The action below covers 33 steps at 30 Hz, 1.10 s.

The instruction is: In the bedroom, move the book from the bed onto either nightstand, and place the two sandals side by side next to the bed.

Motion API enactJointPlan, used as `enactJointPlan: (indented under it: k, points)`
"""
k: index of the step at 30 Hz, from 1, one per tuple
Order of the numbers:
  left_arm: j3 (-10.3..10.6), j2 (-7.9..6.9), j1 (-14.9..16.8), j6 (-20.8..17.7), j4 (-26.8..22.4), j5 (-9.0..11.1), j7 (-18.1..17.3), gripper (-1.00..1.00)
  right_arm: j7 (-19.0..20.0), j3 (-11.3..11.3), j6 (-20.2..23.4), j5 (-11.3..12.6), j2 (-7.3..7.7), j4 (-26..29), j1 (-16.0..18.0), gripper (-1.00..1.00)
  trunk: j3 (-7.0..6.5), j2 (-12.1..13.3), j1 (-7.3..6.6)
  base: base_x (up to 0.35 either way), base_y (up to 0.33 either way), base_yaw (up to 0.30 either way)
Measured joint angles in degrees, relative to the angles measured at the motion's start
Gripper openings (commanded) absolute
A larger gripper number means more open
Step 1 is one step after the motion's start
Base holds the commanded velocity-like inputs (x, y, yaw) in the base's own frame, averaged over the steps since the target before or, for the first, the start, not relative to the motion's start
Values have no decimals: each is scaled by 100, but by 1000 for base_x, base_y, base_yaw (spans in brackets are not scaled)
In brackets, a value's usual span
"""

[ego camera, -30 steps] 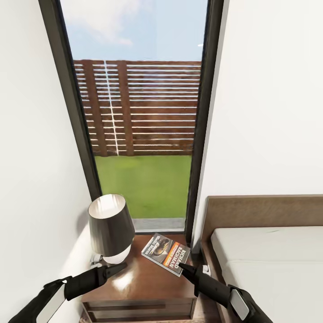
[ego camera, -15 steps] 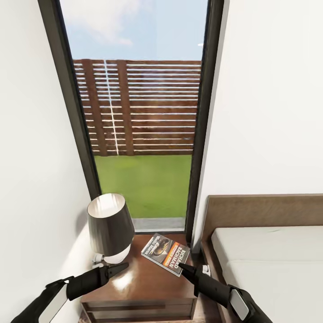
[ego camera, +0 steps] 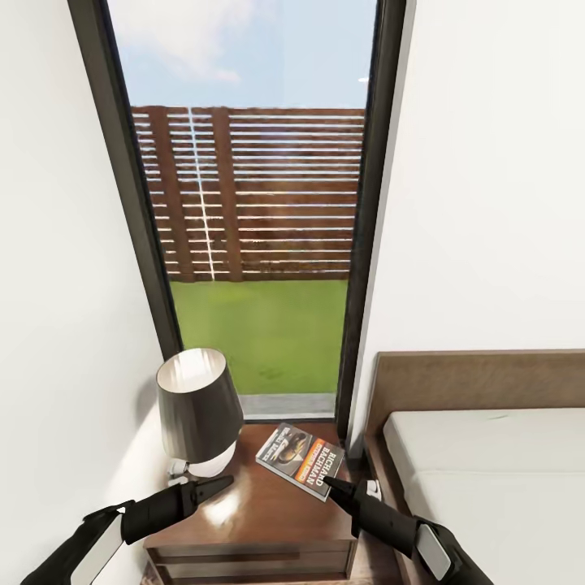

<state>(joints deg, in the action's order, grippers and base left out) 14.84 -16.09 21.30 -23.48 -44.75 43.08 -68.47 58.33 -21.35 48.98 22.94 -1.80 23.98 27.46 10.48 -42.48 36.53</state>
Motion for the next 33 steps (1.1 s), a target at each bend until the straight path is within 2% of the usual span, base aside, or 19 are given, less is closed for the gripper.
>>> enactJointPlan:
  k: [3,17,33]
  points:
    - [0,0,0,0,1,-2,-6,100,5,-1,-29,-2,0,1,-3,-100,54,-121,66,0,0,0]
    - [0,0,0,0,1,2,-2,100,10,4,-53,0,7,0,-3,-100,55,-122,67,0,0,0]
    - [9,2,0,0,1,1,2,100,10,8,-65,-2,-43,0,-1,-100,342,-763,418,0,0,0]
